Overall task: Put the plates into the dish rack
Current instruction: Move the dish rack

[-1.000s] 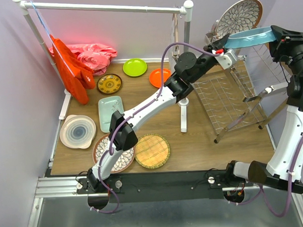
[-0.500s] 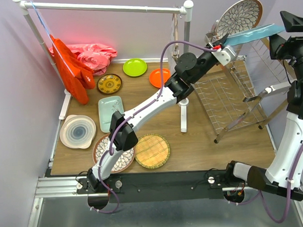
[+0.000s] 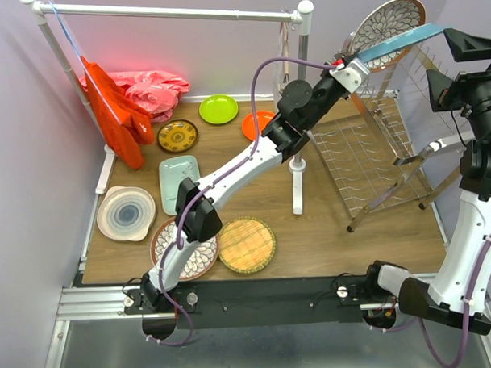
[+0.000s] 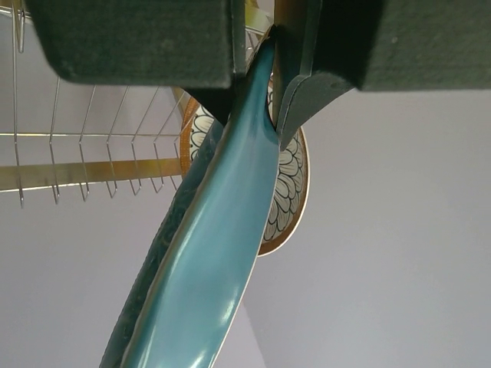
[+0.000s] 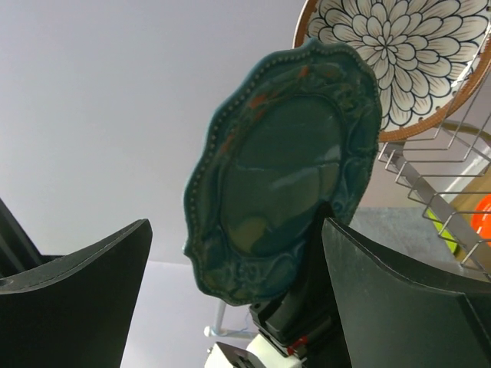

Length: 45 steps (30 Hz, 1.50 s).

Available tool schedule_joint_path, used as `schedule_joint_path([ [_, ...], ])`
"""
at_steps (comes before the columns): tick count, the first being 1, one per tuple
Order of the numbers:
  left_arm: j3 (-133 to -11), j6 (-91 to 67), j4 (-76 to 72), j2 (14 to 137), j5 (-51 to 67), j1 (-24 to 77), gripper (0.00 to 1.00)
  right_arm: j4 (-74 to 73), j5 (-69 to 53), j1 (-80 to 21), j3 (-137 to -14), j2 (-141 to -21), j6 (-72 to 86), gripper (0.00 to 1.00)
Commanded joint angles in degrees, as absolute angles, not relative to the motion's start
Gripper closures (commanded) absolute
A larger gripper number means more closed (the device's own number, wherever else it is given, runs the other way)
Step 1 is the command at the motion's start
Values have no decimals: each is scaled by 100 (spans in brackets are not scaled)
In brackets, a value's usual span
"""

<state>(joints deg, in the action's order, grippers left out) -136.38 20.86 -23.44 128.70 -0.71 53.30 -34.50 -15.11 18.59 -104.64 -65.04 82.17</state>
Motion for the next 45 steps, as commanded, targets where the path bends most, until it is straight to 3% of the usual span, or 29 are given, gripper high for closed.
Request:
schedule_joint_path([
  [1, -14036, 1539, -3234, 12261, -272, 5230, 100, -3261, -1792, 1872, -10170, -6258, 7393, 0],
  [10, -13720, 1116, -3024, 11945, -44, 5063, 100, -2990, -3346, 1872, -10371, -6293, 4196, 0],
  [25, -13316, 870, -2883, 11514, 764, 4957, 100, -2900, -4140, 1872, -10722, -6468, -2854, 1],
  [27, -13210, 826, -2883, 11470, 861, 4957, 100, -2900, -4105, 1872, -10723, -6513, -3738, 3],
  [31, -13096, 782, -2874, 11435, 984, 4966, 100, -2857, -4096, 1872, -10530, -6539, -5451, 19],
  [45, -13078, 765, -2874, 11496, 1283, 4887, 100, -2294, -4692, 1872, -10687, -6565, -5265, 16],
])
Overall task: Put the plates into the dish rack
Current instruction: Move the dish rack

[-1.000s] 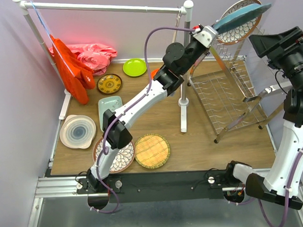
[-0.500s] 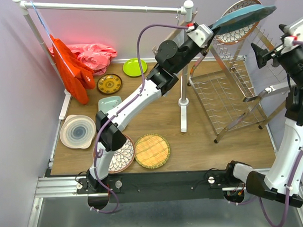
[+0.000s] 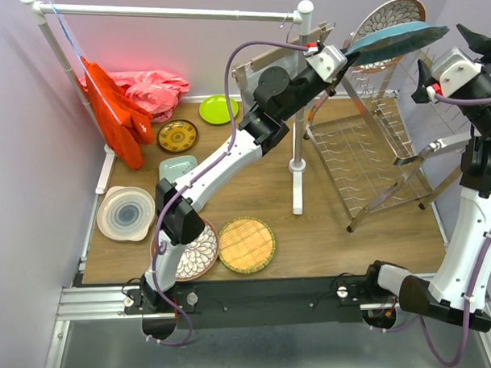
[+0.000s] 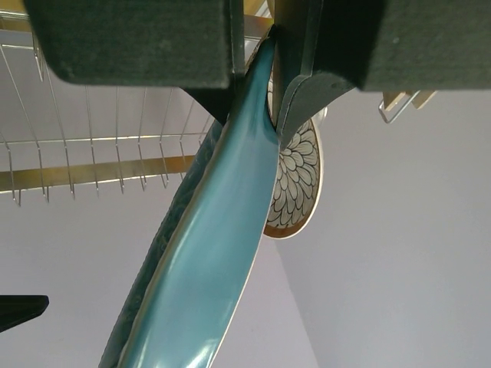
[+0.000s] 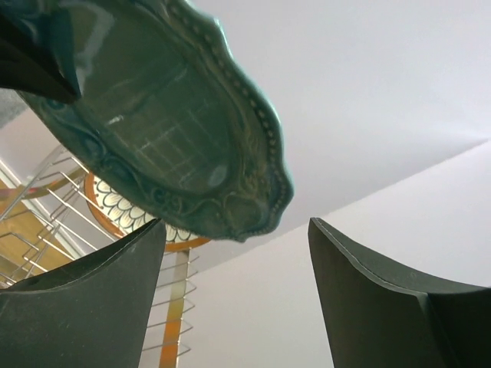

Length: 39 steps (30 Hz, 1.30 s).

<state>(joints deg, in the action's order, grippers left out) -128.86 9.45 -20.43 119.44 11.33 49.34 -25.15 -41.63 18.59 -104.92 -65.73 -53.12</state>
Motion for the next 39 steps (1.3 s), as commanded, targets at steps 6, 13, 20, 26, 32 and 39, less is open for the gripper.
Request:
schedule_joint_path([
  [6, -13131, 458, -2979, 11540, 1310, 4755, 100, -2285, -4264, 1872, -11074, -6802, -4238, 10],
  [13, -13737, 316, -3085, 11988, 1011, 4711, 100, -2276, -3175, 1872, -10978, -6803, -2685, 10],
  [20, -13948, 212, -3243, 12313, 651, 4676, 100, -2241, -1856, 1872, -10531, -6408, -1363, 6],
  [26, -14089, 26, -3419, 12516, 457, 4693, 100, -2381, -1477, 1872, -10099, -6091, -1010, 1],
  [32, -14036, -113, -3454, 12489, 439, 4693, 100, -3777, -2055, 1872, -10475, -6336, -888, 3],
  [39, -13747, -184, -3445, 12279, 431, 4685, 100, -5816, -3872, 1872, -11618, -7013, -1879, 3],
])
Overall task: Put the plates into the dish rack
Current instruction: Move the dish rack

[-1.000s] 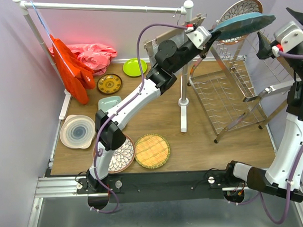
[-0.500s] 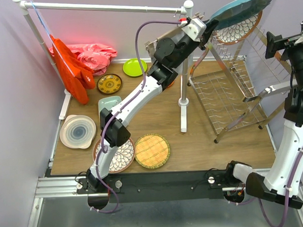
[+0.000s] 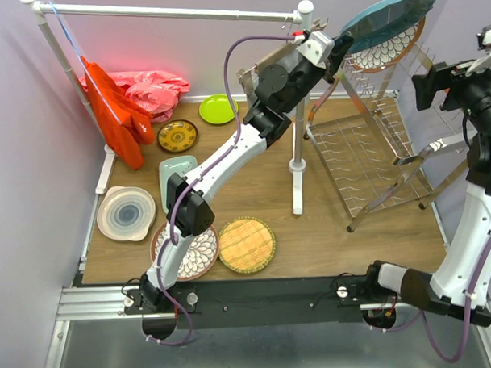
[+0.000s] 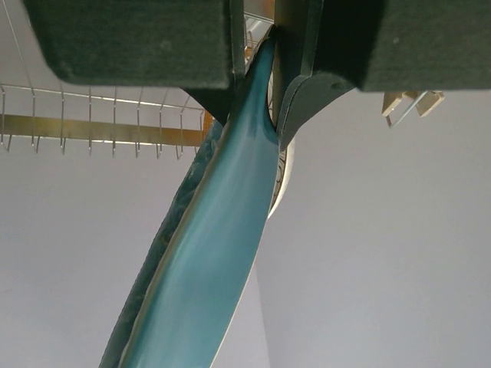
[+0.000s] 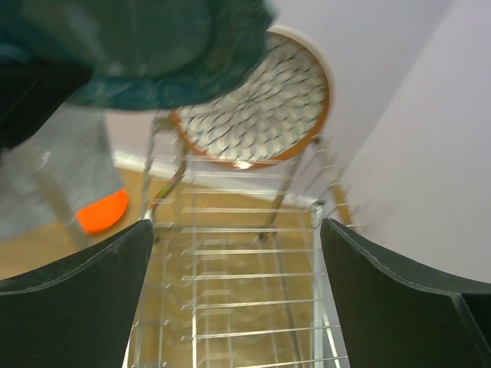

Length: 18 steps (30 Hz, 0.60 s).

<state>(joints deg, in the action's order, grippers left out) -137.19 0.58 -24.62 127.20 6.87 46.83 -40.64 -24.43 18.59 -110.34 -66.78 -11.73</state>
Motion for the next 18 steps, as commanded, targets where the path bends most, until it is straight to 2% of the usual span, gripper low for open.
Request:
schedule_joint_path([
  [1, -13711, -185, -3445, 12244, 422, 4693, 100, -6227, -4067, 1872, -11732, -7144, -2107, 2],
  [4, -13623, -193, -3428, 12155, 396, 4685, 100, -7011, -4491, 1872, -12172, -7600, -2373, 5],
  [18, -13438, -229, -3217, 11734, 132, 4720, 100, -7725, -3894, 1705, -12296, -8322, -2540, 7],
])
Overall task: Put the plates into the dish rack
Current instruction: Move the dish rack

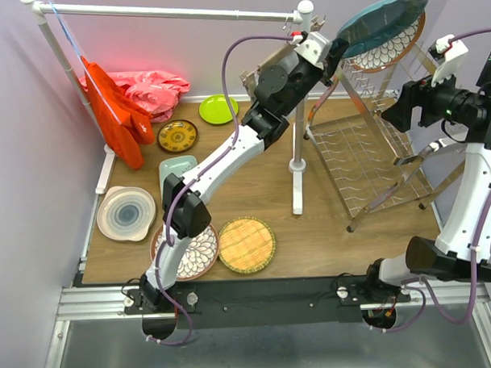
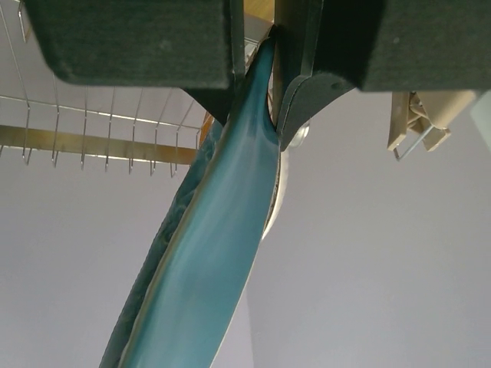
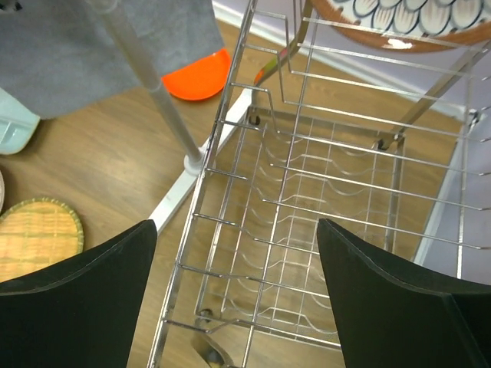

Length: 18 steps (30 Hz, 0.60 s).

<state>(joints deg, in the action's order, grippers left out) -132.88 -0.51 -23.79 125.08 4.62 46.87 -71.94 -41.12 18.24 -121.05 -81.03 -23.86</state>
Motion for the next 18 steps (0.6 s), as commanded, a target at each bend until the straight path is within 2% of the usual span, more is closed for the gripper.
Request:
schedule_joint_path([
  [1, -13438, -237, -3208, 11725, 106, 4728, 100, -7769, -3850, 1592, -12313, -8358, -2549, 8],
  [7, -13377, -211, -3129, 11611, 88, 4764, 100, -7831, -2893, 661, -12261, -8499, -2286, 13],
  [18, -12990, -193, -3129, 11277, 97, 4816, 100, -7752, -1811, 343, -11919, -8429, -2153, 24],
])
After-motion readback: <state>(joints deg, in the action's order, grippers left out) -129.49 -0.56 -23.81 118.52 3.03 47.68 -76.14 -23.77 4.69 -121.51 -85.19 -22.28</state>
